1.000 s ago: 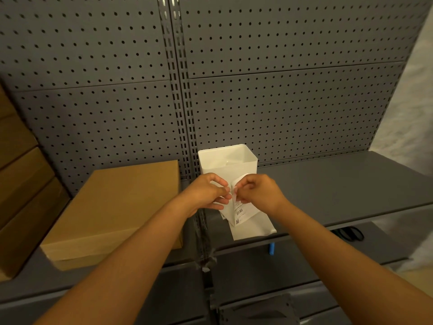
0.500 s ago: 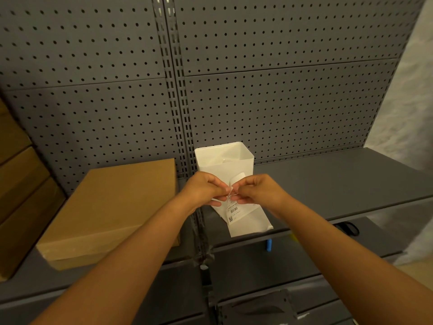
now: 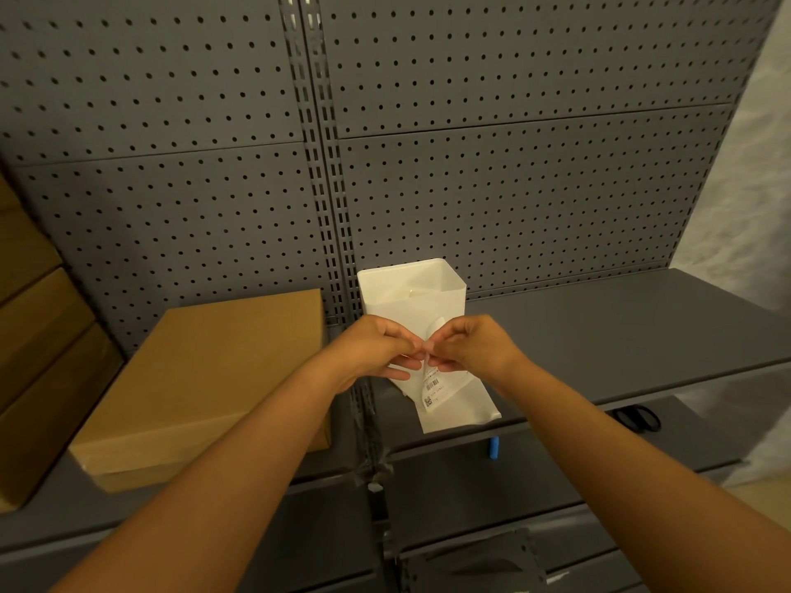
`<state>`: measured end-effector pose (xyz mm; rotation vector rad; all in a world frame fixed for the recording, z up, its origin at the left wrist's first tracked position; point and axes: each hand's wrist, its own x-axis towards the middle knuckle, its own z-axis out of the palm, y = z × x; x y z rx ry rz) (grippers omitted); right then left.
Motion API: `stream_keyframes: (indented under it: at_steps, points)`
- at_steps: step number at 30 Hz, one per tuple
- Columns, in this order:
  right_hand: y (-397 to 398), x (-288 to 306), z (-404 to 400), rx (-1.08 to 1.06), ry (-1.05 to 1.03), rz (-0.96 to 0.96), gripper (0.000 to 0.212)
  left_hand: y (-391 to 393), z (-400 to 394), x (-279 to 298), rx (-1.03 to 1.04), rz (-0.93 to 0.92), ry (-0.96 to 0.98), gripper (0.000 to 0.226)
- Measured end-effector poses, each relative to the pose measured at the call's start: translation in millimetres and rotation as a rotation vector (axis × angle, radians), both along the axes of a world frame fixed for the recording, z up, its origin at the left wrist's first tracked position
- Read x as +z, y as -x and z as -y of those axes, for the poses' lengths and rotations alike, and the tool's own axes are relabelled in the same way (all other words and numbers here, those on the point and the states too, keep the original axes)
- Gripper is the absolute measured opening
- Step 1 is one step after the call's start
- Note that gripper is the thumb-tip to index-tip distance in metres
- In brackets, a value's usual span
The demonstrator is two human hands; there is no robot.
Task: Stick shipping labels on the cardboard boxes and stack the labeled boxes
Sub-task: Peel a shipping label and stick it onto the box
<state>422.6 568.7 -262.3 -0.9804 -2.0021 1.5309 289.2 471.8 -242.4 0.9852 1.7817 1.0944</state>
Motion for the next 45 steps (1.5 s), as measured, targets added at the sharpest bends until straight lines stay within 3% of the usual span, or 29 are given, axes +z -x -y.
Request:
stream_keyframes:
  at_steps: [12, 28, 39, 45]
  points:
    - [0, 6, 2, 0.001, 0.014, 0.034, 0.007, -3, -8, -9, 0.05, -0.014, 0.061, 0.029]
    - [-11, 11, -1, 0.041, 0.136, 0.027, 0.013, -3, -13, -11, 0.08, -0.062, 0.023, 0.018]
    - [-5, 10, 0, 0.009, 0.021, 0.16, 0.013, -4, -14, -11, 0.069, -0.173, 0.006, 0.023]
    - [-4, 9, 1, 0.03, -0.056, 0.142, 0.012, -8, -15, -10, 0.087, -0.186, -0.001, 0.023]
